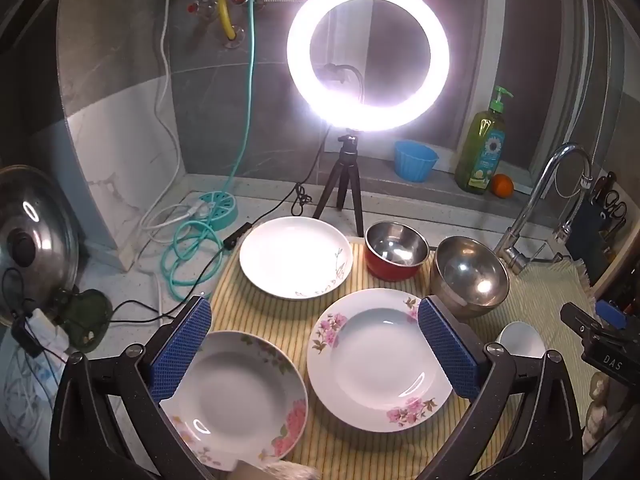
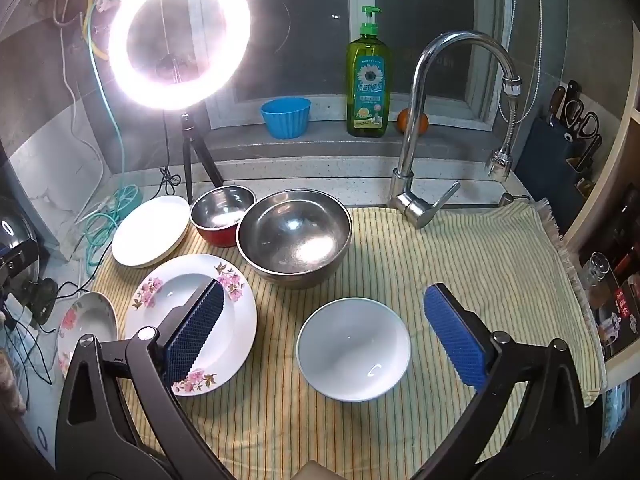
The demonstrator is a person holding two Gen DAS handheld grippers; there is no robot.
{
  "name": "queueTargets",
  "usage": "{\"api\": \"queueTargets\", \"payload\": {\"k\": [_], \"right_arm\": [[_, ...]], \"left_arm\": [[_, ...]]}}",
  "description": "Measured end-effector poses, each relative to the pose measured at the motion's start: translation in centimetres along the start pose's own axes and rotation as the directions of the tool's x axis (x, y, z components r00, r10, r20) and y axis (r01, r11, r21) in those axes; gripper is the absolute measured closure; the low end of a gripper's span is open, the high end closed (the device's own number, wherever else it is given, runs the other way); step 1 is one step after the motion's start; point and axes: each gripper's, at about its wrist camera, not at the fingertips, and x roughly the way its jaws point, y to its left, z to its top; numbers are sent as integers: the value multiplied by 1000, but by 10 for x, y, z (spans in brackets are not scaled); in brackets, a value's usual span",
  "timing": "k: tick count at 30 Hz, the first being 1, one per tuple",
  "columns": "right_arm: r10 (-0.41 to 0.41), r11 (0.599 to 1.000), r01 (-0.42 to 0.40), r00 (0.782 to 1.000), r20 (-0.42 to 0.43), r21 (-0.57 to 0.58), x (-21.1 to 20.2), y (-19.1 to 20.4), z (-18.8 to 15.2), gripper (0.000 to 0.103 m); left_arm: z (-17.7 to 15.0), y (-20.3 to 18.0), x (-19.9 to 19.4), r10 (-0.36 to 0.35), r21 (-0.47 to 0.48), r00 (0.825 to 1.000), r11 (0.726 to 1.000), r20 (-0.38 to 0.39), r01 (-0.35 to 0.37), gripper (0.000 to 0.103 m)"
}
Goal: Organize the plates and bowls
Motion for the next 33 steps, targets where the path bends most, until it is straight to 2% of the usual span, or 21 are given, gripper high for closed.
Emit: {"api": "queueTargets", "payload": {"k": [19, 33], "right_arm": [[11, 1000, -11, 1000, -11, 10, 5, -1, -3, 0], [-9, 1000, 9, 1000, 3, 4, 1, 2, 2, 0]], "left_arm": [[-1, -8, 7, 2, 32, 1000, 999, -16, -2, 1], [-1, -9, 9, -15, 26, 1000, 1000, -20, 15, 1]]}}
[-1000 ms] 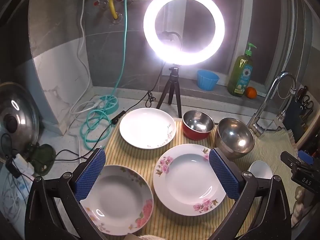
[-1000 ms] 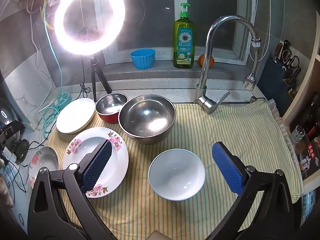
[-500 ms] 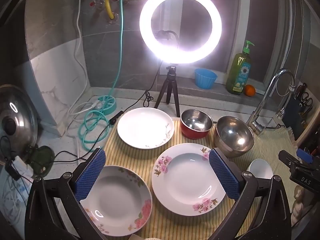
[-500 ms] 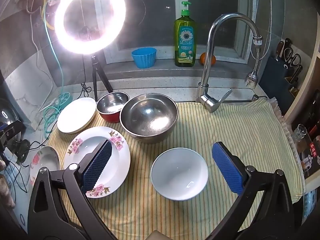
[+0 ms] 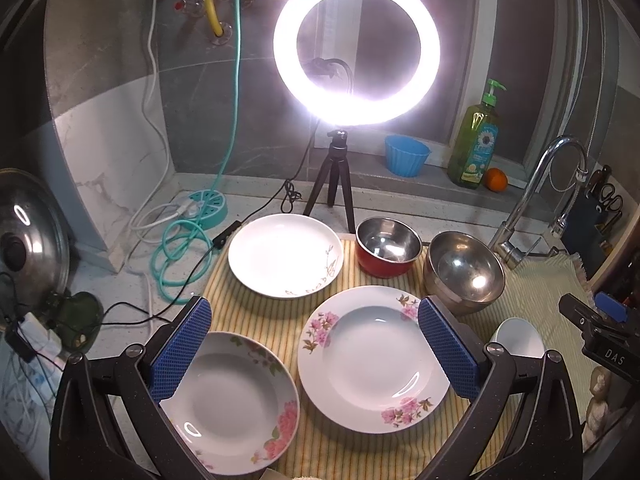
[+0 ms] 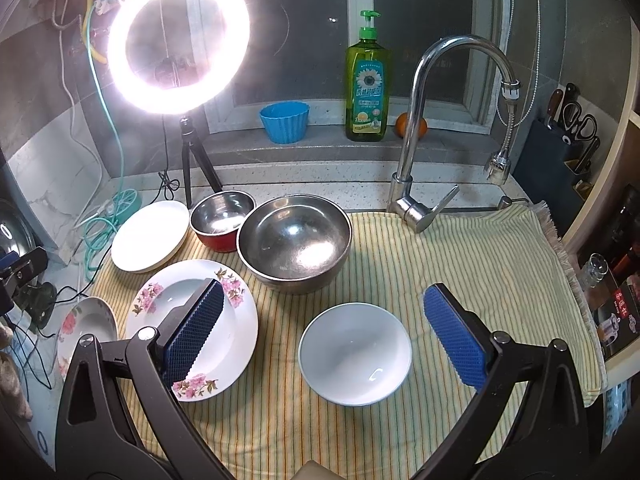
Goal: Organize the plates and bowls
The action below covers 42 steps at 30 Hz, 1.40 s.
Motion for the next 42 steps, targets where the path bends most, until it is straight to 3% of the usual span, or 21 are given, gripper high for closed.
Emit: {"api": "queueTargets", "payload": {"k": [42], "right_arm": [[-8, 1000, 8, 1000, 10, 1, 0, -1, 5, 0]], "left_arm": [[5, -1, 5, -11, 7, 1000, 1000, -9, 11, 1]]}}
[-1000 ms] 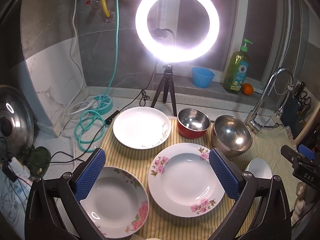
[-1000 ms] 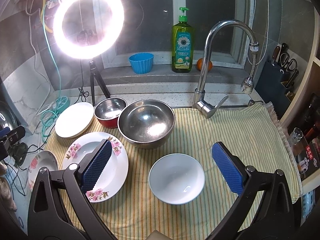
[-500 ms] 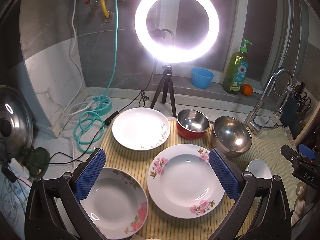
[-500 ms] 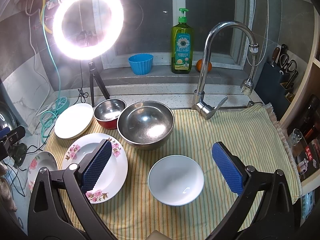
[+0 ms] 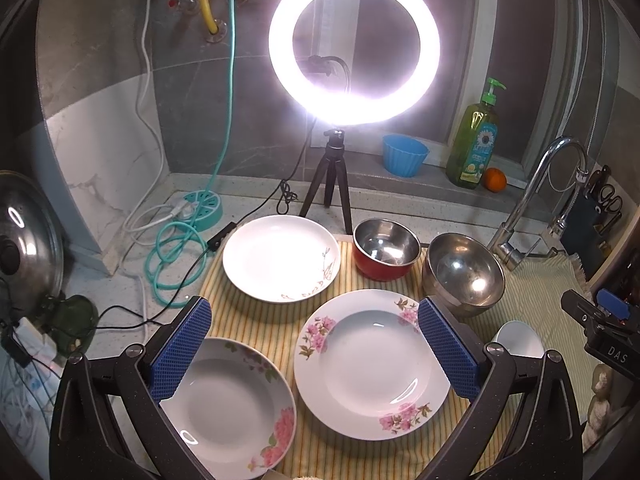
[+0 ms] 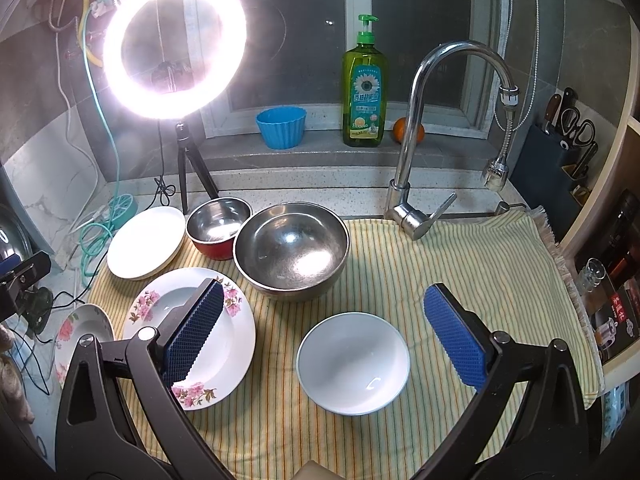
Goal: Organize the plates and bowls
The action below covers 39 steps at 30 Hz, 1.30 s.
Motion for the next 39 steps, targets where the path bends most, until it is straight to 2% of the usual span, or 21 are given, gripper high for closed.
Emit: {"api": "queueTargets", "payload": {"k": [15, 24, 26, 30, 32, 36, 38, 39], "right_arm": [[-5, 1000, 5, 1000, -14, 1, 9, -2, 4, 0], [14, 1000, -14, 999, -36, 11, 16, 0, -5, 0], [22, 1000, -22, 998, -52, 8, 18, 2, -9, 8], [64, 998, -62, 993, -97, 22, 23, 3, -22, 15], [92, 995, -89, 989, -117, 36, 25, 4, -29, 25], [162, 987, -156, 970, -183, 46, 34, 12, -45, 41], [202, 979, -195, 951, -234, 55, 43, 19, -55, 54], [213, 977, -204, 944, -250, 61, 44, 21, -59, 56]], "left_arm": [[4, 0, 16, -14, 15, 1000, 1000, -25, 15, 1], [2, 14, 36, -19, 22, 996, 1000, -82, 21, 1], [2, 18, 41, -25, 27, 995, 999, -101, 28, 1], [0, 23, 56, -55, 41, 987, 997, -153, 62, 17], [-3, 26, 67, -91, 35, 976, 994, -198, 100, 26], [-9, 35, 92, -181, -13, 939, 983, -292, 185, 51], [-13, 36, 103, -201, -27, 923, 979, -329, 204, 56], [-16, 37, 109, -209, -30, 915, 977, -345, 211, 62]]}}
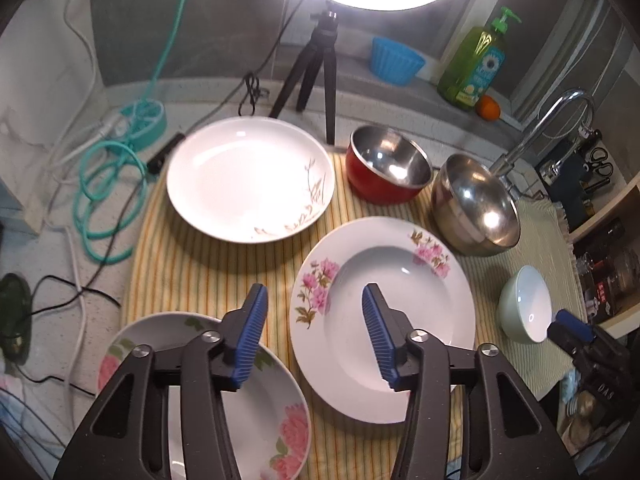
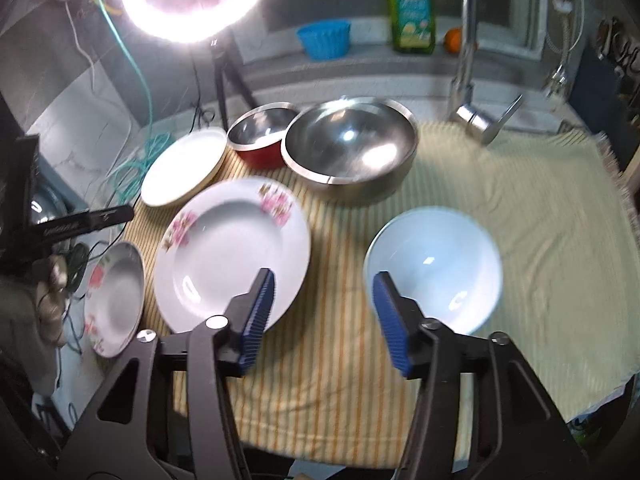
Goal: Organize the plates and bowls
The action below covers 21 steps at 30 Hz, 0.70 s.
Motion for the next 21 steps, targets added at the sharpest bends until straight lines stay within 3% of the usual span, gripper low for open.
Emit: {"api": "queueTargets", "payload": {"k": [3, 5, 10, 21], "right_arm": [[43, 999, -42, 997, -59, 14, 16, 6, -9, 62], [64, 998, -62, 995, -83, 19, 26, 9, -13, 67], [92, 995, -86, 988, -124, 56, 46, 11, -16, 68], [138, 980, -109, 975, -177, 164, 77, 1, -12, 74]], "left_arm": [[-1, 6, 15, -41, -10, 998, 999, -57, 41, 73], [0, 12, 24, -64, -40, 994, 997, -89, 61, 73], [4, 17, 39, -75, -35, 989, 997, -127, 71, 75], [13, 29, 58, -117, -62, 980, 992, -160, 108, 79]]}}
